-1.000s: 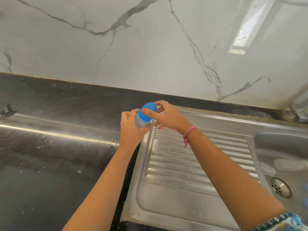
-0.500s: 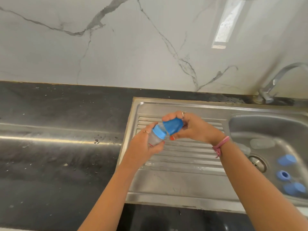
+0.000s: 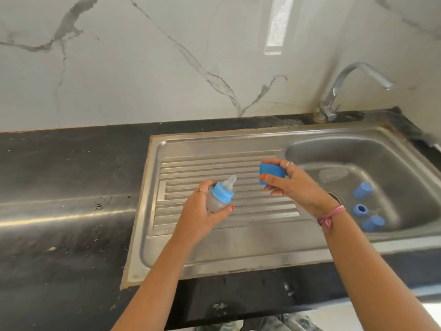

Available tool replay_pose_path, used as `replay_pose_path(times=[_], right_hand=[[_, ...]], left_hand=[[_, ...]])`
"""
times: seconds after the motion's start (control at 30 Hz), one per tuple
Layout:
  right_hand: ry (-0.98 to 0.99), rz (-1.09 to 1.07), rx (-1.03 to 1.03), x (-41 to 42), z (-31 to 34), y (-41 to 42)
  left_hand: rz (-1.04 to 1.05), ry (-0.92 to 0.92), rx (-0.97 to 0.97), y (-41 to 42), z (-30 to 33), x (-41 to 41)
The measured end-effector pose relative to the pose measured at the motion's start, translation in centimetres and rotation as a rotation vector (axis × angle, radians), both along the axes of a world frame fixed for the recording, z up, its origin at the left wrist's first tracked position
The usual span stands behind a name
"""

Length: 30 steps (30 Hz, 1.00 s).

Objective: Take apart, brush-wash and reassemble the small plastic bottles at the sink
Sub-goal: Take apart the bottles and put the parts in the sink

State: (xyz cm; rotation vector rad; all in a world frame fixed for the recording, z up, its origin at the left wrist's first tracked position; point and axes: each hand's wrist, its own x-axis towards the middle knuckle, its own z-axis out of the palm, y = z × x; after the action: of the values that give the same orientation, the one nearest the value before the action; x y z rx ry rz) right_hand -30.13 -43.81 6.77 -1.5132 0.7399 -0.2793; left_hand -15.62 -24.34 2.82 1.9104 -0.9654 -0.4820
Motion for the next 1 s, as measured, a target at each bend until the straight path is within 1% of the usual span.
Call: replay_pose_path(times=[0.17, 0.2, 0.33, 0.47, 0.57, 0.63, 0.73, 0.77, 0.83, 0.9, 1.0], right_hand=[[-0.104, -0.316, 0.292, -5.1, -2.0, -3.9], [-0.112, -0.37, 0.324, -6.1, -2.3, -4.8], [-0.044, -0.461, 0.29, -10.0, -3.5, -8.5], [0.09, -0.438, 0.2, -12.6, -5.2, -11.7], [0.213, -0.299, 0.131, -14.4, -6.8, -14.2], [0.348, -0.163, -0.027, -15.8, -7.7, -16.2], [0.578, 0.128, -0.249, -17.3, -8.7, -18.9], [0.652, 0.23, -0.283, -17.6, -9.0, -19.7], [0.769, 0.396, -0.283, -17.8, -9.6, -21.0], [0.841, 0.539, -0.316, -17.7, -10.8, -21.8], [0.931, 0.76, -0.351, -17.1, -12.5, -22.2]], left_hand=[[-0.008, 0.083, 0.027, -1.6, -0.5, -1.6], [-0.016, 0.09, 0.036, -2.0, -0.5, -1.9], [-0.042, 0.105, 0.074, -4.2, -0.5, -3.8], [0.007, 0.177, 0.094, -7.2, -0.6, -6.2], [0.043, 0.202, 0.095, -10.1, -0.5, -8.4], [0.089, 0.222, 0.079, -12.2, -0.5, -10.1], [0.13, 0.224, 0.078, -15.5, -1.0, -12.6], [0.131, 0.219, 0.085, -16.6, -1.3, -13.3], [0.148, 0.191, 0.115, -18.7, -1.9, -14.7], [0.181, 0.148, 0.154, -20.4, -2.3, -15.7], [0.202, 0.148, 0.171, -22.4, -2.6, -17.3]])
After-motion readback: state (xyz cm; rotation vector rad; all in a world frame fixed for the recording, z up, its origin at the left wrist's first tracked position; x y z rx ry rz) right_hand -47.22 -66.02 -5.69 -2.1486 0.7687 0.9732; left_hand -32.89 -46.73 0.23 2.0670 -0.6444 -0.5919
